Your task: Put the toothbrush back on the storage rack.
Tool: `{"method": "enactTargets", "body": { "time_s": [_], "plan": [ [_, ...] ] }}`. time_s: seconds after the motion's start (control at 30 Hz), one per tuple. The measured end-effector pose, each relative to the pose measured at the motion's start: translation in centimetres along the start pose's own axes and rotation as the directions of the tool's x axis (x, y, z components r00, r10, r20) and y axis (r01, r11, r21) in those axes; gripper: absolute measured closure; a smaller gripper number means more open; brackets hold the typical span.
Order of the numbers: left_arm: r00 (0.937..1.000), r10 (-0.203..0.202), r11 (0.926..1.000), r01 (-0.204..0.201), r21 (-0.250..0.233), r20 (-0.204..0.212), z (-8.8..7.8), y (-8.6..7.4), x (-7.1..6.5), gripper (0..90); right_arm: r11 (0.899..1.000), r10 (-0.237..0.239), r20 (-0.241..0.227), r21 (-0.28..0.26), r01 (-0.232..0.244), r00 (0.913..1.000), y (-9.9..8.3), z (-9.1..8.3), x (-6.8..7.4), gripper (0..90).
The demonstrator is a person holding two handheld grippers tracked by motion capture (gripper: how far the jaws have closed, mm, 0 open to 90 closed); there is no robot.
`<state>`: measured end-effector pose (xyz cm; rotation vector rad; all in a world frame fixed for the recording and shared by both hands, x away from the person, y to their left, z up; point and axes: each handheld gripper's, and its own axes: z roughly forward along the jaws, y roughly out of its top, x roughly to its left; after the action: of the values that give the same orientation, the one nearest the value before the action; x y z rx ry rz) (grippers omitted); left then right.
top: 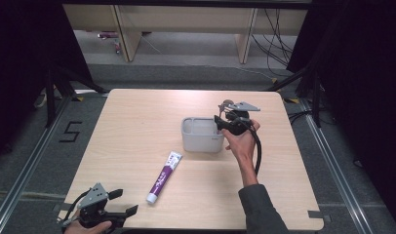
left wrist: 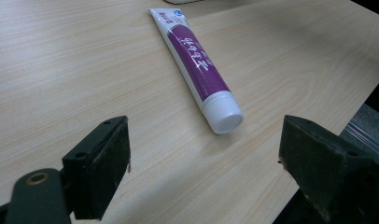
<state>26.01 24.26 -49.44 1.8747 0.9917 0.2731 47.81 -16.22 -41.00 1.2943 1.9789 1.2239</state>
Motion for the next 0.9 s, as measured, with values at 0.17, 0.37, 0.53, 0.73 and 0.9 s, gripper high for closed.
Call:
{"method": "enactTargets", "body": {
  "time_s": [0.17,0.37,0.53,0.73,0.9],
  "plan": [
    [0.9999,0.002,0.9999,-0.002,0.01,-0.01,-0.1,0.0,0.0,16.1,1.0,0.031,0.01,-0.004,-0.031,0.9995,0.1,-1.3,0.2,43.1],
    [0.9999,0.0,1.0,0.0,-0.002,-0.011,0.0,-0.1,0.0,16.2,1.0,0.021,-0.009,0.003,-0.021,0.9997,-0.7,-2.9,0.0,38.4],
    [1.0,-0.003,1.0,0.003,0.005,-0.009,0.0,0.0,0.1,16.1,1.0,0.022,-0.035,0.014,-0.022,0.9991,-1.8,-4.8,-0.1,34.5],
    [0.9999,-0.004,1.0,0.004,0.008,-0.01,0.1,-0.1,0.1,16.1,1.0,-0.012,-0.038,0.005,0.012,0.9992,-3.5,-7.0,-0.4,34.6],
    [0.9998,-0.005,0.9999,0.005,0.014,-0.019,0.0,-0.1,0.1,16.1,1.0,0.004,-0.043,0.031,-0.003,0.999,-5.5,-8.6,-0.7,34.2]
  ]
}}
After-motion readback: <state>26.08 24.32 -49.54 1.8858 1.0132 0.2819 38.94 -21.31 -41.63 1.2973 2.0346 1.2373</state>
